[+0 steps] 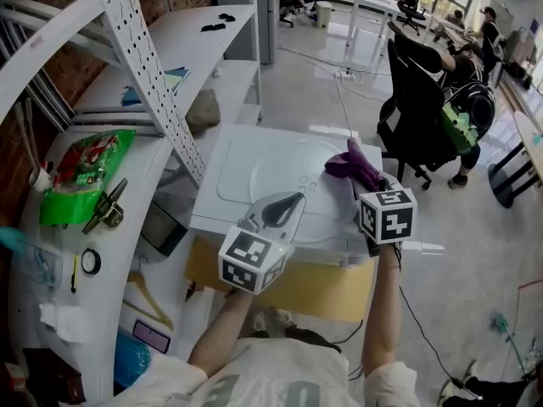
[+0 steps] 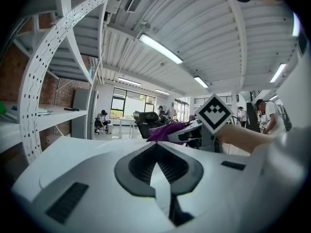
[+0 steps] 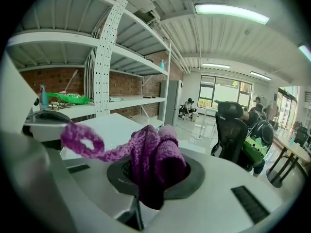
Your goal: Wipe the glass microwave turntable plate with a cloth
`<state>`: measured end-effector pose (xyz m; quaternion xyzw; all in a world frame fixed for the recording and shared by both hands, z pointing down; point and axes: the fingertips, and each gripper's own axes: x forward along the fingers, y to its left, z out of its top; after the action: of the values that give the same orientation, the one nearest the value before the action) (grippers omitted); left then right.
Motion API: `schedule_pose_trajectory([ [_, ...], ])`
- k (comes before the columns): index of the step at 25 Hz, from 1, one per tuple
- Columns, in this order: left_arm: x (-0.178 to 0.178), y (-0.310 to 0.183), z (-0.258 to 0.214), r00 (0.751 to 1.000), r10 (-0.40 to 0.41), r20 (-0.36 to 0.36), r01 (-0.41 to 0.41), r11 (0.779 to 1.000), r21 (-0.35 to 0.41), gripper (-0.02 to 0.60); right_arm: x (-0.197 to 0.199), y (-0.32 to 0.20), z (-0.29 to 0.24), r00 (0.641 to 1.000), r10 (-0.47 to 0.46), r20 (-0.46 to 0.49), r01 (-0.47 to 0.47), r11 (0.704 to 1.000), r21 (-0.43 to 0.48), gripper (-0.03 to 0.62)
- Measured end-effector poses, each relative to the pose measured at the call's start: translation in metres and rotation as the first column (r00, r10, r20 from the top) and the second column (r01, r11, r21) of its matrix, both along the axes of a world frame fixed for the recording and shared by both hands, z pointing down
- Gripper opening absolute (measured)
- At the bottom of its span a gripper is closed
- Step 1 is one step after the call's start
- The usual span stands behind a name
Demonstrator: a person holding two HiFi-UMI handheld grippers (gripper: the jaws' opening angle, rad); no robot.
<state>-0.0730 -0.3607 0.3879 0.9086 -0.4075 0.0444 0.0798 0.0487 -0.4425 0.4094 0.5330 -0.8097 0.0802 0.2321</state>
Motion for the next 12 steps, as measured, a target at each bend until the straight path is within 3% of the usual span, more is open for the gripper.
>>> schedule_pose_trajectory([
  [6,-0.003,0.001,-0.001,1.0,0.0,-0.015,0.0,1.0,-0.004,0.002,-0.002,0.029,0.01,1.0,-0.011,-0.008,0.011,1.0,-0.021,0.066],
  [12,-0.002,0.001,0.005,1.0,0.003,0.028,-0.003,1.0,0.011,0.002,-0.006,0.078,0.017,1.0,-0.001,-0.009,0.001,1.0,-0.031,0.066],
])
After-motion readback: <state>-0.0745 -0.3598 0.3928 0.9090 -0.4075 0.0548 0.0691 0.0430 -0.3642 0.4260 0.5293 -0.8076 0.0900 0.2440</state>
